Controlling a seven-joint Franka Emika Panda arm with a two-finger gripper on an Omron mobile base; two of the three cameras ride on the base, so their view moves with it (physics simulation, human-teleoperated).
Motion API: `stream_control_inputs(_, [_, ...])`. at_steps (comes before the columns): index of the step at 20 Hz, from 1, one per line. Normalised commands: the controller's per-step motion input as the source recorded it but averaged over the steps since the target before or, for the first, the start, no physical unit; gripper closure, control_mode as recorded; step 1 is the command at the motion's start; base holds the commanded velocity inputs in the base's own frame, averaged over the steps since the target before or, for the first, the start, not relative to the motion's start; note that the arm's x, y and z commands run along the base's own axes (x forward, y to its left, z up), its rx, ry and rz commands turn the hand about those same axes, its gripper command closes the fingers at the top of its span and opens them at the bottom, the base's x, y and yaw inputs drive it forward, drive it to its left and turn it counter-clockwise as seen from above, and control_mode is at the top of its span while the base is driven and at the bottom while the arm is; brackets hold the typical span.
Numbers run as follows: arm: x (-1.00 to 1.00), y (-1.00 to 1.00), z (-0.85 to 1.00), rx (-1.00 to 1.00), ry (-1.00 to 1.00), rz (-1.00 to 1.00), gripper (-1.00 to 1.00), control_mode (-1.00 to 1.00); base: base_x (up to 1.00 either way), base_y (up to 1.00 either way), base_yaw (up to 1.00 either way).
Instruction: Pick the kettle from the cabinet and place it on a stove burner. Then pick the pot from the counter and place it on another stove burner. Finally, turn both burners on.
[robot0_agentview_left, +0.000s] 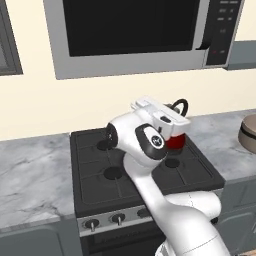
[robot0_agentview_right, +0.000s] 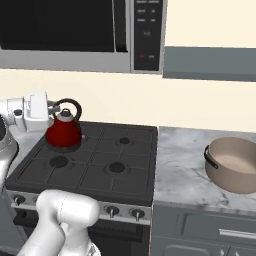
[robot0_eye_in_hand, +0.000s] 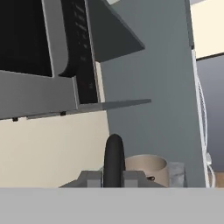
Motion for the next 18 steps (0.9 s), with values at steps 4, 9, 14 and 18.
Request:
stream_control_inputs(4, [0.47,-0.12,-0.44,-0.09,0.0,-0.12,1.0,-1.0,0.0,0.0,0.0])
stream_control_inputs(9, [0.56,-0.1,-0.36,-0.08,0.0,-0.12,1.0,-1.0,0.0,0.0,0.0])
stream_control_inputs(14, [0.45,-0.12,-0.28,-0.07,0.01,-0.11,1.0,-1.0,0.0,0.0,0.0])
stream_control_inputs(18, [0.48,-0.06,-0.2,-0.06,0.0,-0.1,1.0,-1.0,0.0,0.0,0.0])
